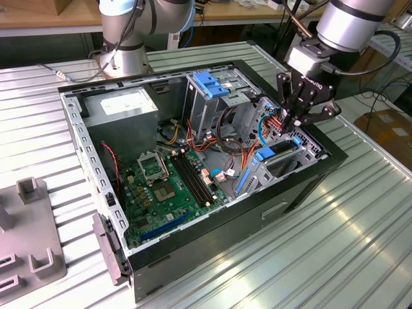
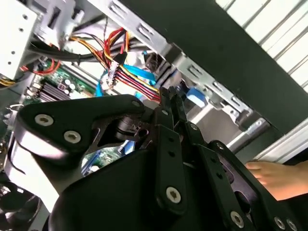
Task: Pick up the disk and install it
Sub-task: 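Insert the first disk wire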
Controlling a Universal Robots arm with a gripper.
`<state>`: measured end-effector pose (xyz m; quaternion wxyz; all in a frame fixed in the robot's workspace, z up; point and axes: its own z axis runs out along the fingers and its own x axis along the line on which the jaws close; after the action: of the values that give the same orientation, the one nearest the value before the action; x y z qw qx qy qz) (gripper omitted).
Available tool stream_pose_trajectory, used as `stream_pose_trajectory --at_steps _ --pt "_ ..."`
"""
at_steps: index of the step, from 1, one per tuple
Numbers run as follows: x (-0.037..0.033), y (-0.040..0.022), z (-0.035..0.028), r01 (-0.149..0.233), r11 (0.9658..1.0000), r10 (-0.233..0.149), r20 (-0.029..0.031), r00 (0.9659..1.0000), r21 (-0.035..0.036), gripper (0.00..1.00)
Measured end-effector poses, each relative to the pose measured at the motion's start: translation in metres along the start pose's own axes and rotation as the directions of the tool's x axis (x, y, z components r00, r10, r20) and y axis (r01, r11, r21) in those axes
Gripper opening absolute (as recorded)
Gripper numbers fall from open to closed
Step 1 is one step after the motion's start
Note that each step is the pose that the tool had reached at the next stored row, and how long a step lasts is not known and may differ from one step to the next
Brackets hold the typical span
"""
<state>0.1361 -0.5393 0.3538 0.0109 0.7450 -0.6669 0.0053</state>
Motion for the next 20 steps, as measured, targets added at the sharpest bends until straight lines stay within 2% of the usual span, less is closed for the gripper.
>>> stream_pose_trajectory --at_steps 3,7,11,14,16,20 --pt "0.0070 0.0010 0.0005 0.000 1.0000 0.000 0.0000 1.0000 0.0000 0.17" --pt "0.0070 0.0085 0.0018 -0.002 1.0000 0.002 0.0001 1.0000 0.0000 0.17" --pt "0.0071 0.0100 0.0027 -0.012 0.9999 0.012 -0.0001 0.9999 -0.0002 0.17" --pt "0.0072 0.0101 0.0043 -0.068 0.9977 0.068 -0.0006 0.9977 -0.0016 0.17" --pt "0.0073 0.0086 0.0050 -0.089 0.9960 0.089 -0.0005 0.9960 -0.0021 0.17" --pt "0.0075 0.0070 0.0053 -0.100 0.9950 0.100 -0.0006 0.9950 -0.0024 0.17"
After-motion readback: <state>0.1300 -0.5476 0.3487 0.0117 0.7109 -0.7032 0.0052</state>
